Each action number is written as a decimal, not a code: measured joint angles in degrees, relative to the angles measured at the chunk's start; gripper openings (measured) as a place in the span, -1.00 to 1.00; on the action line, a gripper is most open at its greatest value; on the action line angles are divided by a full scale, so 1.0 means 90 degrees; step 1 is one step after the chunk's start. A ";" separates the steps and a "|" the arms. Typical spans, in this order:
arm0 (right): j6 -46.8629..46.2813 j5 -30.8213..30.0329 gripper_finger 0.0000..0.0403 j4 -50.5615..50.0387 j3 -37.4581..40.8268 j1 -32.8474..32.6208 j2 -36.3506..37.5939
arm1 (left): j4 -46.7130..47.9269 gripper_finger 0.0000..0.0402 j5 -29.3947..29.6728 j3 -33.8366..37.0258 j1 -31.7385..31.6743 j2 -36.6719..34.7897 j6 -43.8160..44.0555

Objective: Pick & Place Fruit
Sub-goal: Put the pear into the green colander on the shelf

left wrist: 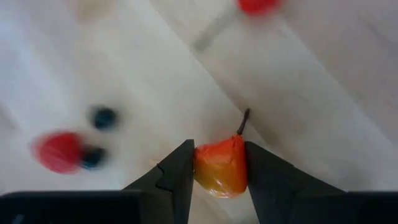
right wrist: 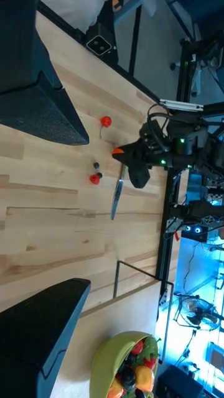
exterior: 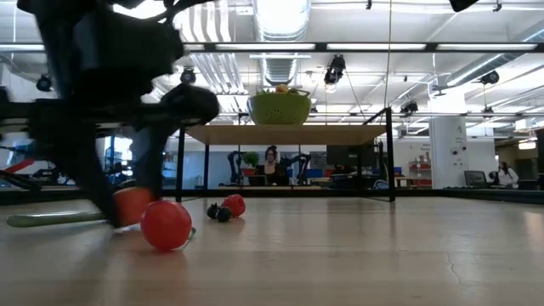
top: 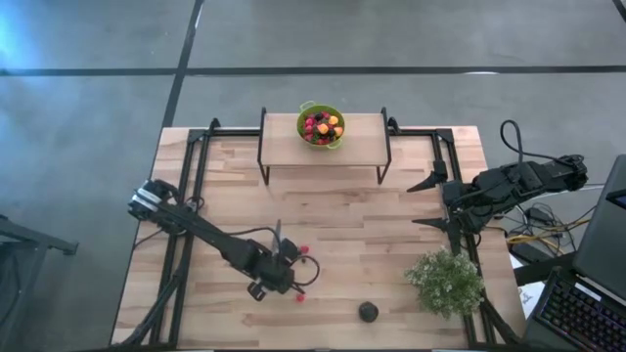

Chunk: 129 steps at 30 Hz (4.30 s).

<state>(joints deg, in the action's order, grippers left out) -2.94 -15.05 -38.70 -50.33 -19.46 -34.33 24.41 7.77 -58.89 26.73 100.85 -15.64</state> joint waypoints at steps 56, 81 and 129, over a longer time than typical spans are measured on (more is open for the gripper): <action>0.0000 -0.0002 0.80 0.0000 -0.0002 -0.0001 0.0000 | -0.1230 -0.34 0.3313 -0.4392 -0.3631 -0.0030 -0.0671; 0.0000 0.0000 0.80 -0.0001 -0.0001 -0.0002 0.0005 | 0.1265 -0.34 0.2536 -0.4673 -0.5301 -0.0029 0.1537; 0.0000 0.0000 0.80 0.0000 -0.0002 0.0000 0.0000 | 0.0934 0.04 0.2429 -0.3836 -0.5295 -0.0067 0.1017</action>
<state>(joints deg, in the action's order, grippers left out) -2.94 -15.05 -38.70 -50.35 -19.46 -34.33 32.82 29.63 -93.41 -20.92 100.25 -6.48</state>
